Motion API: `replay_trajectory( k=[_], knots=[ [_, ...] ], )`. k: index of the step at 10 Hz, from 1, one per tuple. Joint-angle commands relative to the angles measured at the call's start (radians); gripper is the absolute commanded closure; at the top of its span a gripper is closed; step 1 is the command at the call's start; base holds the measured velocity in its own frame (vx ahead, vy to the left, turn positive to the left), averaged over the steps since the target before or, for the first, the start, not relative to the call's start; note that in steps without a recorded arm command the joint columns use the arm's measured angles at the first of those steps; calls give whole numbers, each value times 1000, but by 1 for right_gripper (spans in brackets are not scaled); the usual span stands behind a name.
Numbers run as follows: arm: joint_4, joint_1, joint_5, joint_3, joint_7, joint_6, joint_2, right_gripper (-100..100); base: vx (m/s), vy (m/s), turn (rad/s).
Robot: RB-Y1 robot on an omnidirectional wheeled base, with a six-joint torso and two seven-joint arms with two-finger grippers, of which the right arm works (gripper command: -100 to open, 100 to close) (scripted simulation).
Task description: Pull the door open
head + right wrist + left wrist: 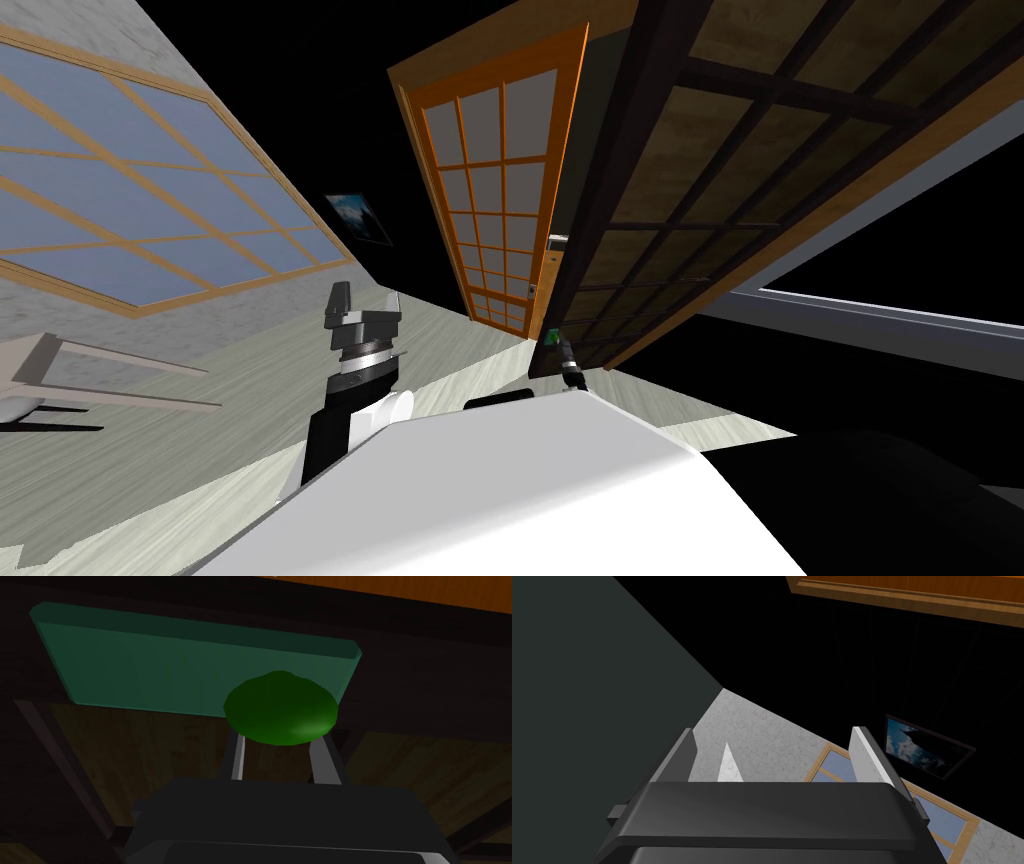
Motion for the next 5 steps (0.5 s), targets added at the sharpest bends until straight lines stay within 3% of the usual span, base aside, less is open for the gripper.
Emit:
replay_trajectory(
  k=[1, 2, 5],
  knots=[
    [-34, 4, 8, 28, -7, 0, 23, 100, -7, -21, 6],
    [-36, 2, -16, 44, -49, 1, 20, 100, -30, -26, 43],
    [-36, 2, -16, 44, -49, 1, 20, 100, -11, -5, 3]
  ],
)
